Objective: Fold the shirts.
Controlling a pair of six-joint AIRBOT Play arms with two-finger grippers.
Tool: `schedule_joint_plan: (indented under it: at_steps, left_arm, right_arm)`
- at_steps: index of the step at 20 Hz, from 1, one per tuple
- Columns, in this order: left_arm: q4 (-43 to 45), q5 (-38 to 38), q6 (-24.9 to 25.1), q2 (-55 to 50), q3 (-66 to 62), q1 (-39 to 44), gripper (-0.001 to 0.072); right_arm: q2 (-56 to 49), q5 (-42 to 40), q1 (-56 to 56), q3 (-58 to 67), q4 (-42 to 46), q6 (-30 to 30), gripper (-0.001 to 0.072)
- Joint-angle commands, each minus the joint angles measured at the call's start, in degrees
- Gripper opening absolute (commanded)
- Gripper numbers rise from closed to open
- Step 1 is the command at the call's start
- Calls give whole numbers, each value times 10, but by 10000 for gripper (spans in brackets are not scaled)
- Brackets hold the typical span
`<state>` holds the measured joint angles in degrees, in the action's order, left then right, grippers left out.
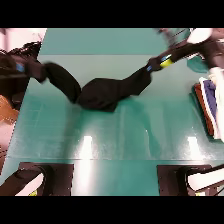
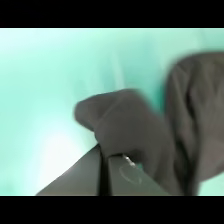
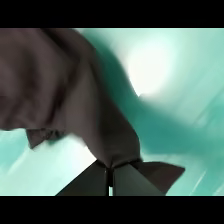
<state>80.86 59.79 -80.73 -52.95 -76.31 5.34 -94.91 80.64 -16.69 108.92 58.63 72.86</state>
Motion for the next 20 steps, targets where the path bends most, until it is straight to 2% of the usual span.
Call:
schedule_joint_plan:
  at_steps: [1, 13, 18, 20]
  left_arm:
    - [12, 0, -3, 40, -108, 0, 26]
    - [7, -3, -3, 43, -357, 0, 27]
    - [-101, -4, -3, 43, -411, 0, 27]
    - [-109, 21, -3, 38, -401, 0, 26]
  right_arm:
    - [122, -43, 54, 0, 14, 6, 15]
    - [393, -179, 186, 0, 15, 6, 15]
    - [470, -191, 267, -1, 15, 6, 14]
    - [476, -187, 292, -1, 13, 6, 15]
